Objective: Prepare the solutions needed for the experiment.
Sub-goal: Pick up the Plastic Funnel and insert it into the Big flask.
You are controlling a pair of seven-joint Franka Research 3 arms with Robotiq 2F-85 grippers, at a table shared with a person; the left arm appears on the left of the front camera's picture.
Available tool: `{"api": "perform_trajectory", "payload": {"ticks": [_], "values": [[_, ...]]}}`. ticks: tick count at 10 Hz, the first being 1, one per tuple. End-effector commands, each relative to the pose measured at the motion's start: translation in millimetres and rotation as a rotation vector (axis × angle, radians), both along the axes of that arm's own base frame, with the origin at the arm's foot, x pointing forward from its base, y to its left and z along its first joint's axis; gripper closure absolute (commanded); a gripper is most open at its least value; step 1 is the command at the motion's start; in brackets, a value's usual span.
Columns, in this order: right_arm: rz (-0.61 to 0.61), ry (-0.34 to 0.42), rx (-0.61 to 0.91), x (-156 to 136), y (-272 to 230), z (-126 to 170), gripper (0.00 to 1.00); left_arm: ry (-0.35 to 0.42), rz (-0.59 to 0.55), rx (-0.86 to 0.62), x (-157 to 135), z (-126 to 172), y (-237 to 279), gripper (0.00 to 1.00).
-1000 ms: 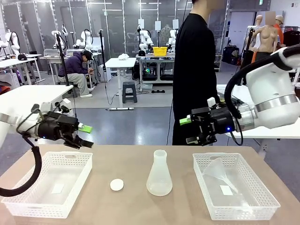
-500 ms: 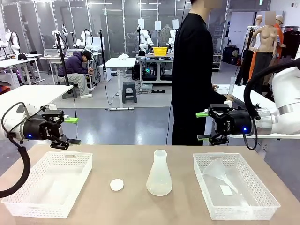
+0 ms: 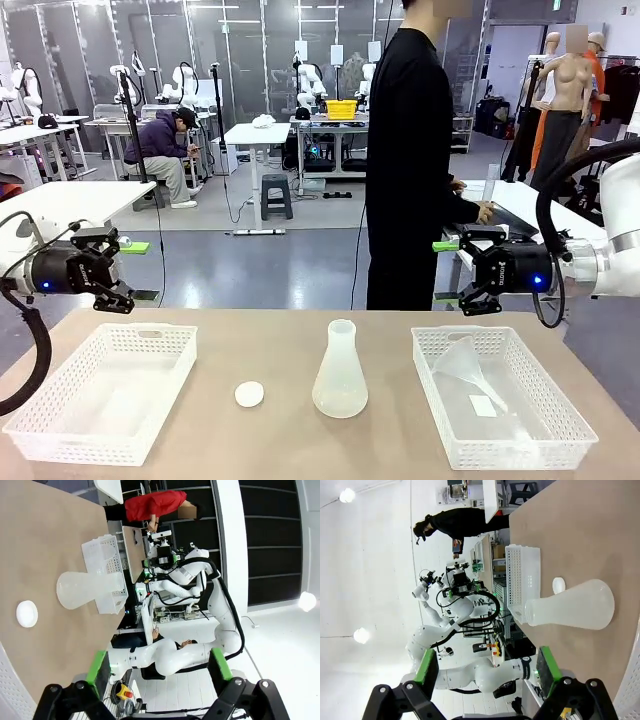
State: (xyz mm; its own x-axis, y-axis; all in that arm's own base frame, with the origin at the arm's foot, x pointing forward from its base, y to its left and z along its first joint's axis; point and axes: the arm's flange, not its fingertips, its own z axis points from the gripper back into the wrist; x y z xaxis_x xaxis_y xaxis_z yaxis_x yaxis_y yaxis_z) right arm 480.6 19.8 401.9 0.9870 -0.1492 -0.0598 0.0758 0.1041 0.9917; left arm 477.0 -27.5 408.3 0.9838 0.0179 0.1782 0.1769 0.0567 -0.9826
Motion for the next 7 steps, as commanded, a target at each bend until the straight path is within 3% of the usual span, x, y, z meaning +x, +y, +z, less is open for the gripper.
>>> {"api": "perform_trajectory", "payload": {"ticks": [1, 7], "values": [[0.016, 0.016, -0.006, 4.7, -3.4, 4.8, 0.0, -0.005, -0.048, 0.002, 0.3, 0.6, 0.4, 0.0], [0.001, 0.0, 0.0, 0.5, 0.0, 0.0, 0.0, 0.001, -0.008, 0.001, -0.8, -0.4, -0.8, 0.0]]}}
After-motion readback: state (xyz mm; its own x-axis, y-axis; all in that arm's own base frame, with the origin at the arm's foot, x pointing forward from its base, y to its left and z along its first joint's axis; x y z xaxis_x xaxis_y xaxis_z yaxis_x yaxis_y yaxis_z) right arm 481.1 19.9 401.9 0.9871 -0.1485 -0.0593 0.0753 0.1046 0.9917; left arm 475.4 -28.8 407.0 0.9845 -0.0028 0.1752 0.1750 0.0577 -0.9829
